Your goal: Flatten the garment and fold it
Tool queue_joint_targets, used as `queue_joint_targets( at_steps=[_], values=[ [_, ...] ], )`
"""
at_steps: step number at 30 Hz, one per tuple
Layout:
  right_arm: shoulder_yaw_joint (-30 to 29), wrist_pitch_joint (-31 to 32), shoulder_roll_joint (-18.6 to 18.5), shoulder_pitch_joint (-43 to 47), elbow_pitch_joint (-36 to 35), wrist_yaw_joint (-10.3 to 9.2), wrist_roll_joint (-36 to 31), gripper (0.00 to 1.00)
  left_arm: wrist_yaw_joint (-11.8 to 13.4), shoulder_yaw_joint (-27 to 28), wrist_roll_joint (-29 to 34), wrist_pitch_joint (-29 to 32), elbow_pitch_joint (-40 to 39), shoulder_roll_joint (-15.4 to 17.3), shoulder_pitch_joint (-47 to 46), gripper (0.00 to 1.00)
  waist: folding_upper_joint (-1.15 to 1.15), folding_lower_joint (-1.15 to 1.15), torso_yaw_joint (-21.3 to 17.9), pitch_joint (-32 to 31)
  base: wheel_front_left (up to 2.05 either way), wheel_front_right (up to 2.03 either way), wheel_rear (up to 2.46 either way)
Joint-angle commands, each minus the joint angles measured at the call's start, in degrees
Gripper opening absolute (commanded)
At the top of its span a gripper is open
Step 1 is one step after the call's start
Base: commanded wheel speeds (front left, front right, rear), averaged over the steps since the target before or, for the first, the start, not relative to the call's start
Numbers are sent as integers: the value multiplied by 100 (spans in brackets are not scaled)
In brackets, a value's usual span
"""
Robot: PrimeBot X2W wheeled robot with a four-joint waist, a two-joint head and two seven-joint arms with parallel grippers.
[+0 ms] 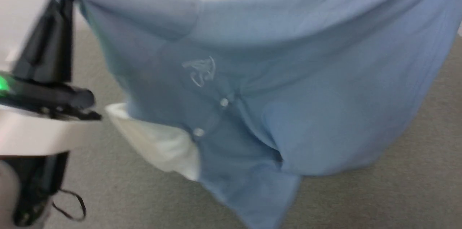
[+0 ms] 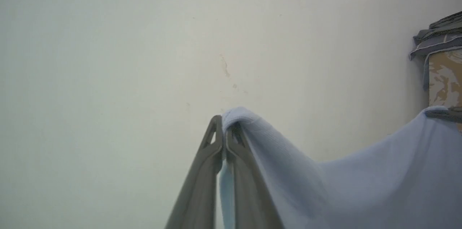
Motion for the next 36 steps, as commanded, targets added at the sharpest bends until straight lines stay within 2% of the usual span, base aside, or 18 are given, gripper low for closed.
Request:
queue_joint_targets(
  at_steps=[1,9,16,18,22,27,32,36],
  values=[
    [-77,-60,84,-46,-186,-11,-81,0,19,153,30,-13,-123,78,-290,0,0,1,-492,-308,0,0,0],
    [-451,78,205,-343,-908,-11,-300,0,-78,566,78,48,-281,349,-1696,0,0,1,-723,26,0,0,0],
    [-547,23,178,-919,-799,-11,-372,0,-292,419,191,372,375,590,-2899,0,0,1,-804,766,0,0,0],
    [-493,-56,148,-1159,-630,-11,-439,0,-423,315,179,441,685,621,-3245,0,0,1,-791,1045,0,0,0],
    [-130,-347,-272,-1741,-249,-11,-854,0,-769,62,144,514,1481,622,-4026,0,0,1,-692,1653,0,0,0],
    [171,-802,-23,-2728,658,-11,-930,0,-1181,-202,219,477,2713,553,-5146,0,0,1,-697,2318,0,0,0],
    [563,-1353,279,-3951,1600,-11,-1196,0,-1315,-344,382,181,3856,185,-6560,0,0,1,-655,2916,0,0,0],
    [759,-1896,598,-4890,2442,-11,-1690,0,-1398,-440,707,-393,4735,-33,-7733,0,0,1,-636,3230,0,0,0]
  ],
)
